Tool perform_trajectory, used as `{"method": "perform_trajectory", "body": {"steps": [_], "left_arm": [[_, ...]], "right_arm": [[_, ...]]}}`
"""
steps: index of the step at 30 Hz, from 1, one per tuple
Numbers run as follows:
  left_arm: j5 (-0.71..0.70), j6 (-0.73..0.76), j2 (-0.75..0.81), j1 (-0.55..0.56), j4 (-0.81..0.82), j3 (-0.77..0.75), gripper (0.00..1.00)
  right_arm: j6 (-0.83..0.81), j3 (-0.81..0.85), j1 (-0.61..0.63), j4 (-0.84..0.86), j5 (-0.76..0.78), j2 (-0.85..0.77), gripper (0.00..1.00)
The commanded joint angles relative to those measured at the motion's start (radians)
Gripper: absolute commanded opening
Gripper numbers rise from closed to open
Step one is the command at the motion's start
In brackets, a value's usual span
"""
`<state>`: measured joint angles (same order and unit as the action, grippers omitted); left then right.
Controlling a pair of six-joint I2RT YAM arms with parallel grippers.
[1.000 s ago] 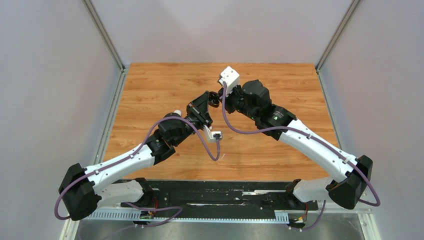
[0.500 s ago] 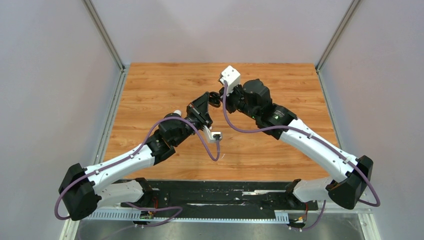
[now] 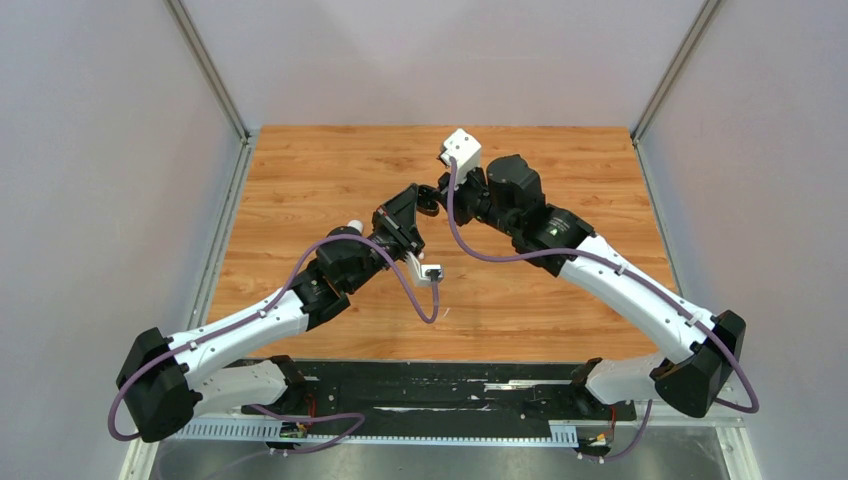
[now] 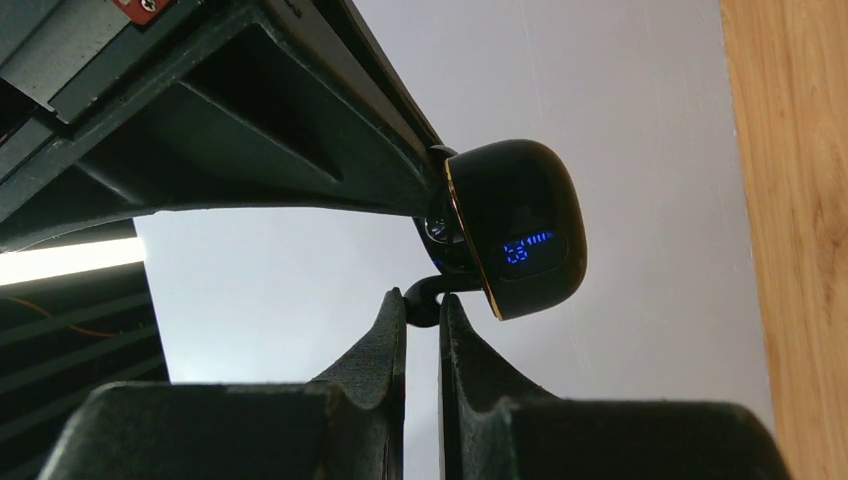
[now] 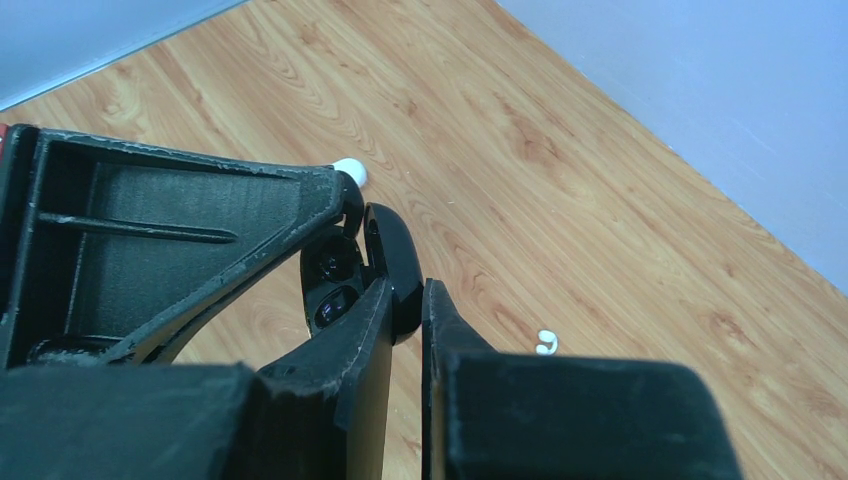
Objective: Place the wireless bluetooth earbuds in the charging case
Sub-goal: Place the earbud in the charging case.
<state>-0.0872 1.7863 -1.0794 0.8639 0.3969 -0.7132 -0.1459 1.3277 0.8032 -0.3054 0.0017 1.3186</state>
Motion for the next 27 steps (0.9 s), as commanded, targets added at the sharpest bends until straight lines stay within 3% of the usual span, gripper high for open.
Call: {"method": "perform_trajectory", "body": {"steps": [1,27], "left_arm": [[0.021,0.026,0.011,0.0,-0.001,0.012,0.0],[0.024,0.058,-0.008,0.001,0.082,-0.002,0.0]], "right_arm": [[0.042,0.067,-0.003,0.032,-0.045,-0.001,0.0],[0.066,0.091,-0.039,0.009,-0.08,0.022,0.0]]}}
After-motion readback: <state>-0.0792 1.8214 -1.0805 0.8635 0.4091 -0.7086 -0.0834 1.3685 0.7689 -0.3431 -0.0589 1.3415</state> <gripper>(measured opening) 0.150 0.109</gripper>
